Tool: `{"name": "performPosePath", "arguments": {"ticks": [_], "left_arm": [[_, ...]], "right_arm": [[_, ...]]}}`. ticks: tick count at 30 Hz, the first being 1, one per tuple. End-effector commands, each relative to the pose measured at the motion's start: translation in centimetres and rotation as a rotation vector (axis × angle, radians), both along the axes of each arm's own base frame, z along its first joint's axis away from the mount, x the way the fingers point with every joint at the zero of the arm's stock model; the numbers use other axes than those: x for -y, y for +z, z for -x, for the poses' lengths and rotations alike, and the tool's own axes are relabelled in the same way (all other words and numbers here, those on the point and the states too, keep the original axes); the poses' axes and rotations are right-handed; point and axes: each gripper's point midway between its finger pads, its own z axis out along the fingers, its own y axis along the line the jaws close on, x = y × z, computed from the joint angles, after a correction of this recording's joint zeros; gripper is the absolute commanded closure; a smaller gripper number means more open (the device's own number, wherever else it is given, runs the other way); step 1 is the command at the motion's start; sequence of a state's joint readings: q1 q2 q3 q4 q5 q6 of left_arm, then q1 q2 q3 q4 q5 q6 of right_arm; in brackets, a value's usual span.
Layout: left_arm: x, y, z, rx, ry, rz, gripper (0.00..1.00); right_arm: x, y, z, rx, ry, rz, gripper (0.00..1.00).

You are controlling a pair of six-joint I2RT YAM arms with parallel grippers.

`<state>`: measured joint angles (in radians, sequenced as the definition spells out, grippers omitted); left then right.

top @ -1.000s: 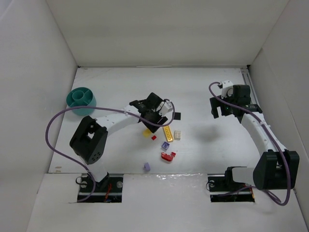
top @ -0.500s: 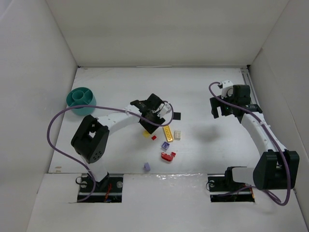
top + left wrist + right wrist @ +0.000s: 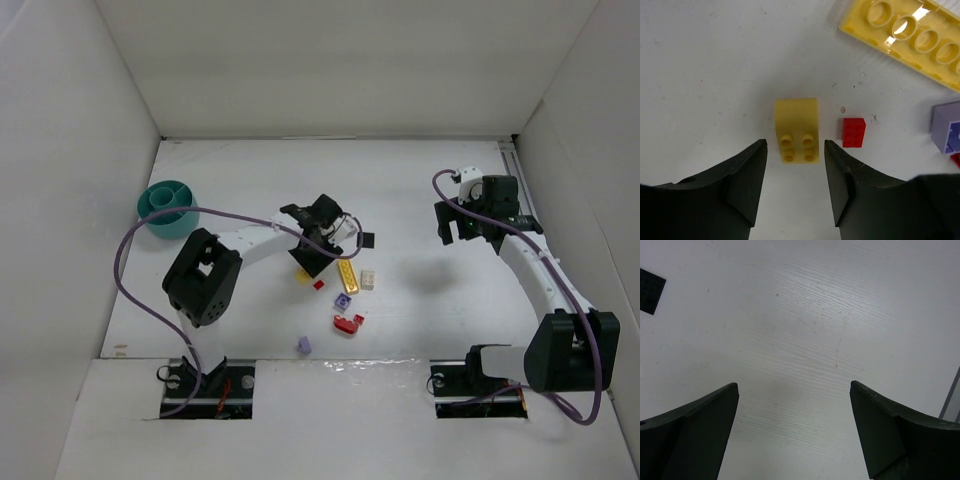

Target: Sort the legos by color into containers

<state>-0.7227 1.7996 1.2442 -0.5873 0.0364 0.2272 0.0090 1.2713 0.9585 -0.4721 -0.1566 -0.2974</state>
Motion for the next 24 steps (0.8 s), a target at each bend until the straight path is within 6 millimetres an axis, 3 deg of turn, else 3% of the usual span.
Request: {"name": "performPosePath", "arguments": {"ticks": [1, 4, 17, 24], "left_arm": [[0.4, 1.3, -0.5, -0.005, -0.006, -0.011, 0.53], [0.7, 2.1, -1.0, -0.004, -0.006, -0.01, 0.53], [-0.1, -0.7, 0.6, -0.139, -0.03, -0.101, 0.53], [0.1, -0.8, 0.3, -0.153, -0.039, -0.116, 0.53]], "right_arm": [[-0.2, 0.3, -0.3, 0.012, 0.013, 0.012, 0.03], [-0.2, -0.1, -0.1, 0.003, 0.013, 0.012, 0.03], [0.2, -0.1, -0.8, 0.004, 0.006, 0.032, 0.02], [0.2, -0.3, -1.0, 0.004, 0.006, 0.032, 0.02]]}}
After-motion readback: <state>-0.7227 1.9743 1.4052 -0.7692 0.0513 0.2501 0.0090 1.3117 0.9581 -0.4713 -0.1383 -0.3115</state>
